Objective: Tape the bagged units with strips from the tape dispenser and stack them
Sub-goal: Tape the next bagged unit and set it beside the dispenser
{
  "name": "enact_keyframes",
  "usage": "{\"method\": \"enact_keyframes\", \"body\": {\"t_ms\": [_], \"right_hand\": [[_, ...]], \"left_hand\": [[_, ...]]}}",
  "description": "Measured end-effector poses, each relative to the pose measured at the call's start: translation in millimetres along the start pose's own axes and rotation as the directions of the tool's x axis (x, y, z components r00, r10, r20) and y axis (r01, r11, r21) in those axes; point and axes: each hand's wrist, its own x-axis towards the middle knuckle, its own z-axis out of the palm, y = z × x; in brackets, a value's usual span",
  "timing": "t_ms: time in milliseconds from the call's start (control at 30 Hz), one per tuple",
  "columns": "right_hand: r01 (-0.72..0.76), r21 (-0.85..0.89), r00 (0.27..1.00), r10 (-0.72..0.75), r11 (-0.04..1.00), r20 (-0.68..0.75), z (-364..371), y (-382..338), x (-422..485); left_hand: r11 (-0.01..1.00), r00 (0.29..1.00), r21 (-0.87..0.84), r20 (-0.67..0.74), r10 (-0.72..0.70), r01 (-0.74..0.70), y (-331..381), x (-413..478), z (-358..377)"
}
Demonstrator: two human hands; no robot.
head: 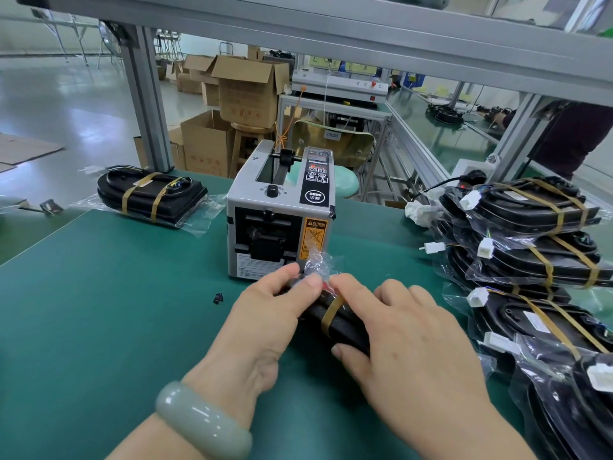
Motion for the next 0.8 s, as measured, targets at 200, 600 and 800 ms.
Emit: {"method": "enact_keyframes", "body": {"t_ms": [200, 600, 800], "right_hand": [[0.007, 0.013, 0.999, -0.006, 1.0, -0.034, -1.5, -0.1, 1.4], [0.202, 0.436, 0.777, 0.127, 0.877, -0.616, 36.0, 37.6, -37.5], [0.019, 0.792, 0.951, 0.233, 0.61, -0.202, 40.2, 33.1, -35.1]], "left_hand": [[0.998, 0.998, 0.068, 0.064, 0.008, -0.012, -2.4, 5.7, -9.4], [0.977, 0.982, 0.143, 0.129, 0.141, -0.159, -0.9, 12.5, -9.6], [0.975, 0.973, 0.155, 0.19, 0.129, -0.16, -3.0, 15.6, -15.7]]}}
